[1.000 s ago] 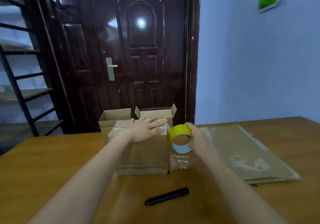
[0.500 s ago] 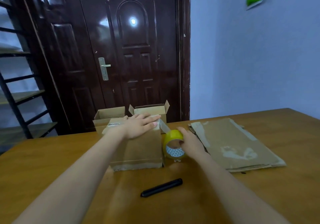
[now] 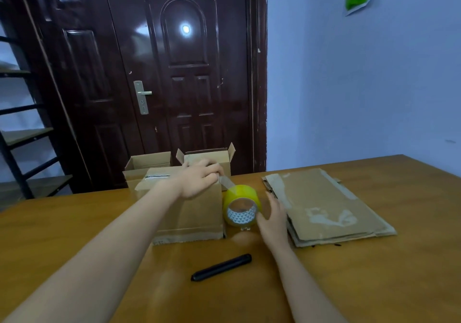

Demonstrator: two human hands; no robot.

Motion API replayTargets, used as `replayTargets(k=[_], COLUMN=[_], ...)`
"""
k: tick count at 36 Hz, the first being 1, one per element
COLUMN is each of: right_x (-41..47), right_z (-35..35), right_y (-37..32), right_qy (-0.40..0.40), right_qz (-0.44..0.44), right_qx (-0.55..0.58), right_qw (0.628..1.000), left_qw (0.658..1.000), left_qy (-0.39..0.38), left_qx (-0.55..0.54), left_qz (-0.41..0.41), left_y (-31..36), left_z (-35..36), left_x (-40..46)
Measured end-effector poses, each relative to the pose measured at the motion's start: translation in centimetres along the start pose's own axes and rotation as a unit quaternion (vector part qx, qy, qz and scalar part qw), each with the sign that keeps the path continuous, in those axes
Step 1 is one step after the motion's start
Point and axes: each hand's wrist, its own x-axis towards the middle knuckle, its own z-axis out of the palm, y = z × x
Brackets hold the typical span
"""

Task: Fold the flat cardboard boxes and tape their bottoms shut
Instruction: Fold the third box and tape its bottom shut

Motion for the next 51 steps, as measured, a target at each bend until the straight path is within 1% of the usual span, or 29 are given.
replayTargets(k=[2,4,6,7,9,11,13,14,16,17,18,21,24,26,28,29,31,33,34,36,37,40,41,43,46,49,51], right_x=[-0.3,-0.7,-1.2,-1.5,-2.0,-2.5,-3.3,-3.5,-3.6,-3.6,-3.6,-3.4,-3.2,-3.1,-3.2,-3.2,-2.8,-2.4,-2.3,-2.1,-2.2,-2.2,-2.2,-2.0,-1.9,-1.9,-2.0], right_z=[-0.5,-0.8,-0.8,-0.6,-0.2,0.1,0.4,0.6,0.7,0.6,0.5,0.4,0.5,0.0,-0.6,-0.8,-1.1,-1.3,-1.4,-1.7,-1.8,-2.1,-2.2,-2.2,-1.8,-1.6,-1.7], right_y=[-0.1,-0.7,-1.2,-1.3,-1.8,-2.8,-3.7,-3.9,-3.8,-3.7,-3.6,-3.4,-3.3,-3.6,-4.2,-4.5,-4.8,-4.9,-4.8,-4.7,-4.8,-5.0,-5.1,-5.2,-5.0,-4.7,-4.5], right_qy=[0.063,0.094,0.078,0.051,-0.036,-0.168,-0.33,-0.393,-0.469,-0.49,-0.499,-0.479,-0.468,-0.46,-0.433,-0.404,-0.317,-0.222,-0.187,-0.152,-0.145,-0.139,-0.141,-0.136,-0.094,-0.03,-0.007], right_qz=[-0.021,-0.077,-0.133,-0.161,-0.206,-0.217,-0.182,-0.177,-0.173,-0.165,-0.161,-0.163,-0.151,-0.105,-0.064,-0.056,-0.062,-0.076,-0.086,-0.103,-0.104,-0.082,-0.081,-0.087,-0.091,-0.064,-0.051], right_qx=[0.019,0.002,-0.022,-0.03,-0.045,-0.06,-0.066,-0.101,-0.219,-0.258,-0.274,-0.264,-0.229,-0.149,-0.017,0.038,0.115,0.144,0.14,0.113,0.115,0.171,0.167,0.119,0.041,0.007,0.005], right_qw=[0.998,0.993,0.988,0.985,0.977,0.96,0.924,0.897,0.838,0.816,0.807,0.821,0.84,0.869,0.899,0.912,0.939,0.962,0.968,0.977,0.977,0.972,0.973,0.98,0.991,0.997,0.999], left_qw=[1.0,1.0,0.999,0.999,0.999,0.998,0.999,0.998,0.998,0.997,0.997,0.998,0.997,0.998,0.998,0.998,0.999,0.999,0.999,0.999,0.999,0.999,0.999,0.999,0.999,0.998,0.998], left_qy=[0.009,0.01,0.006,0.001,-0.005,-0.013,-0.017,-0.017,-0.015,-0.013,-0.012,-0.013,-0.012,-0.015,-0.012,-0.01,-0.012,-0.013,-0.011,-0.01,-0.01,-0.015,-0.015,-0.015,-0.012,-0.007,-0.006], left_qx=[-0.01,-0.026,-0.033,-0.037,-0.048,-0.054,-0.051,-0.053,-0.066,-0.073,-0.073,-0.066,-0.069,-0.066,-0.061,-0.06,-0.051,-0.047,-0.048,-0.05,-0.049,-0.048,-0.048,-0.046,-0.052,-0.059,-0.059], left_qz=[0.013,0.01,0.003,-0.002,-0.006,-0.004,-0.001,-0.003,-0.013,-0.016,-0.016,-0.012,-0.006,-0.002,-0.002,-0.001,0.004,0.002,0.0,-0.004,-0.005,-0.009,-0.009,-0.01,-0.012,-0.01,-0.01], left_y=[-0.4,-0.5,-0.6,-0.5,-0.4,-0.2,-0.2,-0.3,-0.3,-0.3,-0.2,-0.2,-0.3,-0.3,-0.4,-0.4,-0.5,-0.4,-0.4,-0.3,-0.3,-0.2,-0.2,-0.2,-0.2,0.0,0.1], left_z=[0.0,-0.1,0.0,0.0,-0.1,-0.2,-0.2,-0.2,-0.2,-0.2,-0.2,-0.2,-0.2,-0.2,-0.2,-0.2,-0.2,-0.2,-0.2,-0.2,-0.2,-0.2,-0.2,-0.2,-0.2,-0.1,-0.1], left_x=[0.3,0.5,0.6,0.6,0.5,0.3,0.3,0.3,0.2,0.2,0.2,0.1,0.0,0.0,0.1,0.1,0.2,0.2,0.2,0.1,0.1,0.1,0.1,0.2,0.1,0.0,-0.1])
